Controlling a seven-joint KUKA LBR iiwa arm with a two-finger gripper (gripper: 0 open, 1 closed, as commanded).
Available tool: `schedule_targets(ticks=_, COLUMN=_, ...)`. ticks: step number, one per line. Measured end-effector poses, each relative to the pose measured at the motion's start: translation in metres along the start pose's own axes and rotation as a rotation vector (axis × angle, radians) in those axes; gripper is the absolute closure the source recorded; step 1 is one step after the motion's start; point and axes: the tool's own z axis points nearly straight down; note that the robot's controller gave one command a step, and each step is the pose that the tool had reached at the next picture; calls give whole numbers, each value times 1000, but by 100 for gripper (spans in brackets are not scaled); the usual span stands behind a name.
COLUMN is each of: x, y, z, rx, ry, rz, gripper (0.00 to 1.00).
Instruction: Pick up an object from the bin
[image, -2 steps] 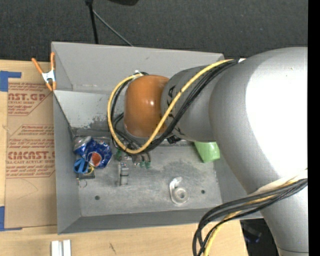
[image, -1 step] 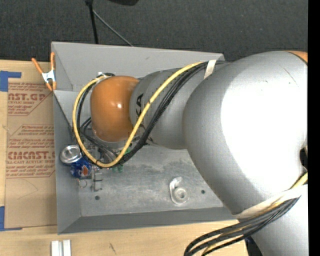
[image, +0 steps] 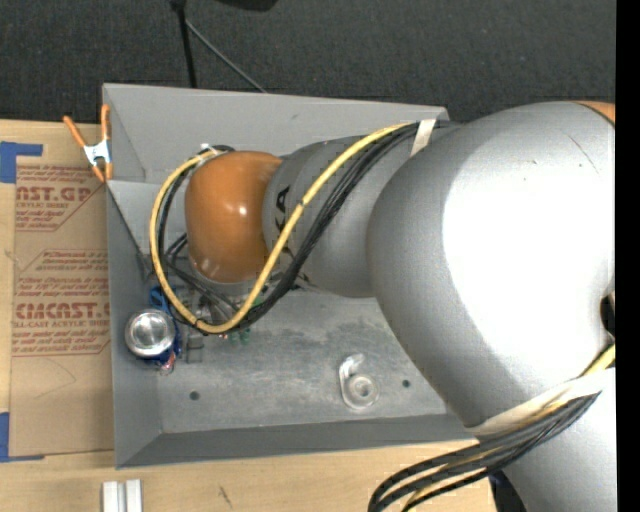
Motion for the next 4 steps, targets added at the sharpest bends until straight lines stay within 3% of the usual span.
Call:
schedule_targets(ticks=1, x=8, y=4, z=-77, rx=-2, ry=-8, rz=-24, gripper=100)
schedule_targets(ticks=2, x=77, y=1, z=-47, rx=0, ry=5, rz=-233, gripper=100)
schedule_targets(ticks=3, x=56, y=-2, z=-44, rx=0, ry=0, rz=73, gripper=100)
schedule_targets(ticks=4, x=74, y=10, z=-49, rx=0, ry=2, rz=60, gripper=100)
